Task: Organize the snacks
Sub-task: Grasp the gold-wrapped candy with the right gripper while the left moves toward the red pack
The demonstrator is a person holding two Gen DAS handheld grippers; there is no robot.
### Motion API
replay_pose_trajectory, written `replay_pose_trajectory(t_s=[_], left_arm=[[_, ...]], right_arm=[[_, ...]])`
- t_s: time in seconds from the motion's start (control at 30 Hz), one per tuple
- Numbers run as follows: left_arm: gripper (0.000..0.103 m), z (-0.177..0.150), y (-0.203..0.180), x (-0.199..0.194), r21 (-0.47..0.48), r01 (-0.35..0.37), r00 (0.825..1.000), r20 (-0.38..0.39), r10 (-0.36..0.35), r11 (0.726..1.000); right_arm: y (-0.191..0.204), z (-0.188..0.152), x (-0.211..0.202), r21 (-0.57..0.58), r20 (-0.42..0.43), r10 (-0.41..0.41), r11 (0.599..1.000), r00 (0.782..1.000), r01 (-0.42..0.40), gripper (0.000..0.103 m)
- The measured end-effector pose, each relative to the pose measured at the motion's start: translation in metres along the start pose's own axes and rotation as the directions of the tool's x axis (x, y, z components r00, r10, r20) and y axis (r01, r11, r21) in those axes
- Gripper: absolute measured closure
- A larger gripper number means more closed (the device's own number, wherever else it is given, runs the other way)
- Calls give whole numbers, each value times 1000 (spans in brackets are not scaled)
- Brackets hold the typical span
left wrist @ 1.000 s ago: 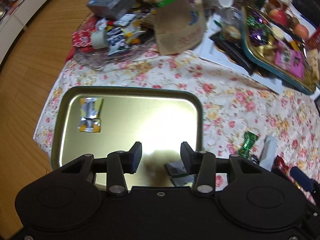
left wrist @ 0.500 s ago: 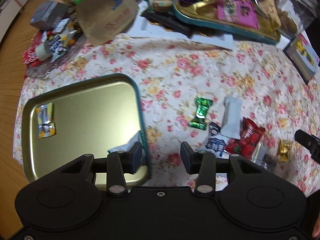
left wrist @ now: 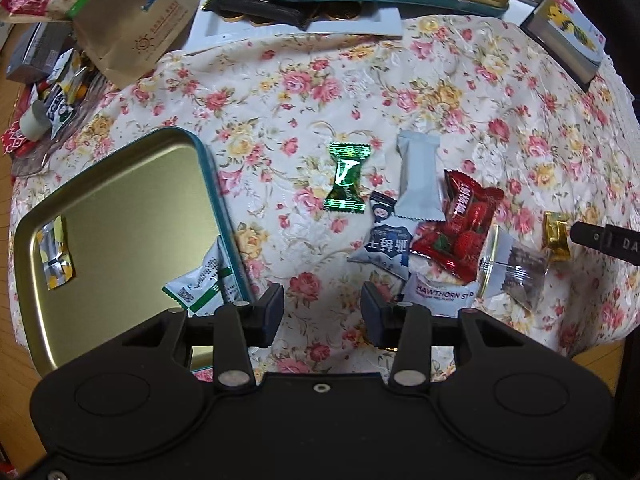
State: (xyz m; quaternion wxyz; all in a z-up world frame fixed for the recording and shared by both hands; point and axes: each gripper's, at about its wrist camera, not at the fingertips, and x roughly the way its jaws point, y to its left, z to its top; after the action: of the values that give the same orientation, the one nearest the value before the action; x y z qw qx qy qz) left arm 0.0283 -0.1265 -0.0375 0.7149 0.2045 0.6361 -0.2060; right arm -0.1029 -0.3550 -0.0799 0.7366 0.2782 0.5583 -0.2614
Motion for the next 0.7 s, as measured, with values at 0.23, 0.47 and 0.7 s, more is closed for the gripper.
replay_pose_trajectory(t_s=[0.23, 0.47, 0.7], left_arm=[[51, 0, 1, 1, -5, 21, 1000, -13, -21, 1000], [51, -1, 8, 5, -32, 39, 998, -38, -40, 999], [51, -1, 10, 5, -33, 55, 997, -45, -57, 998]], right_arm=[[5, 1, 4, 11, 16, 36, 999, 999, -36, 50], [17, -2, 8, -64, 54, 21, 998, 998, -18, 57], [24, -6, 19, -107, 47, 1, 994, 999, 4, 64]])
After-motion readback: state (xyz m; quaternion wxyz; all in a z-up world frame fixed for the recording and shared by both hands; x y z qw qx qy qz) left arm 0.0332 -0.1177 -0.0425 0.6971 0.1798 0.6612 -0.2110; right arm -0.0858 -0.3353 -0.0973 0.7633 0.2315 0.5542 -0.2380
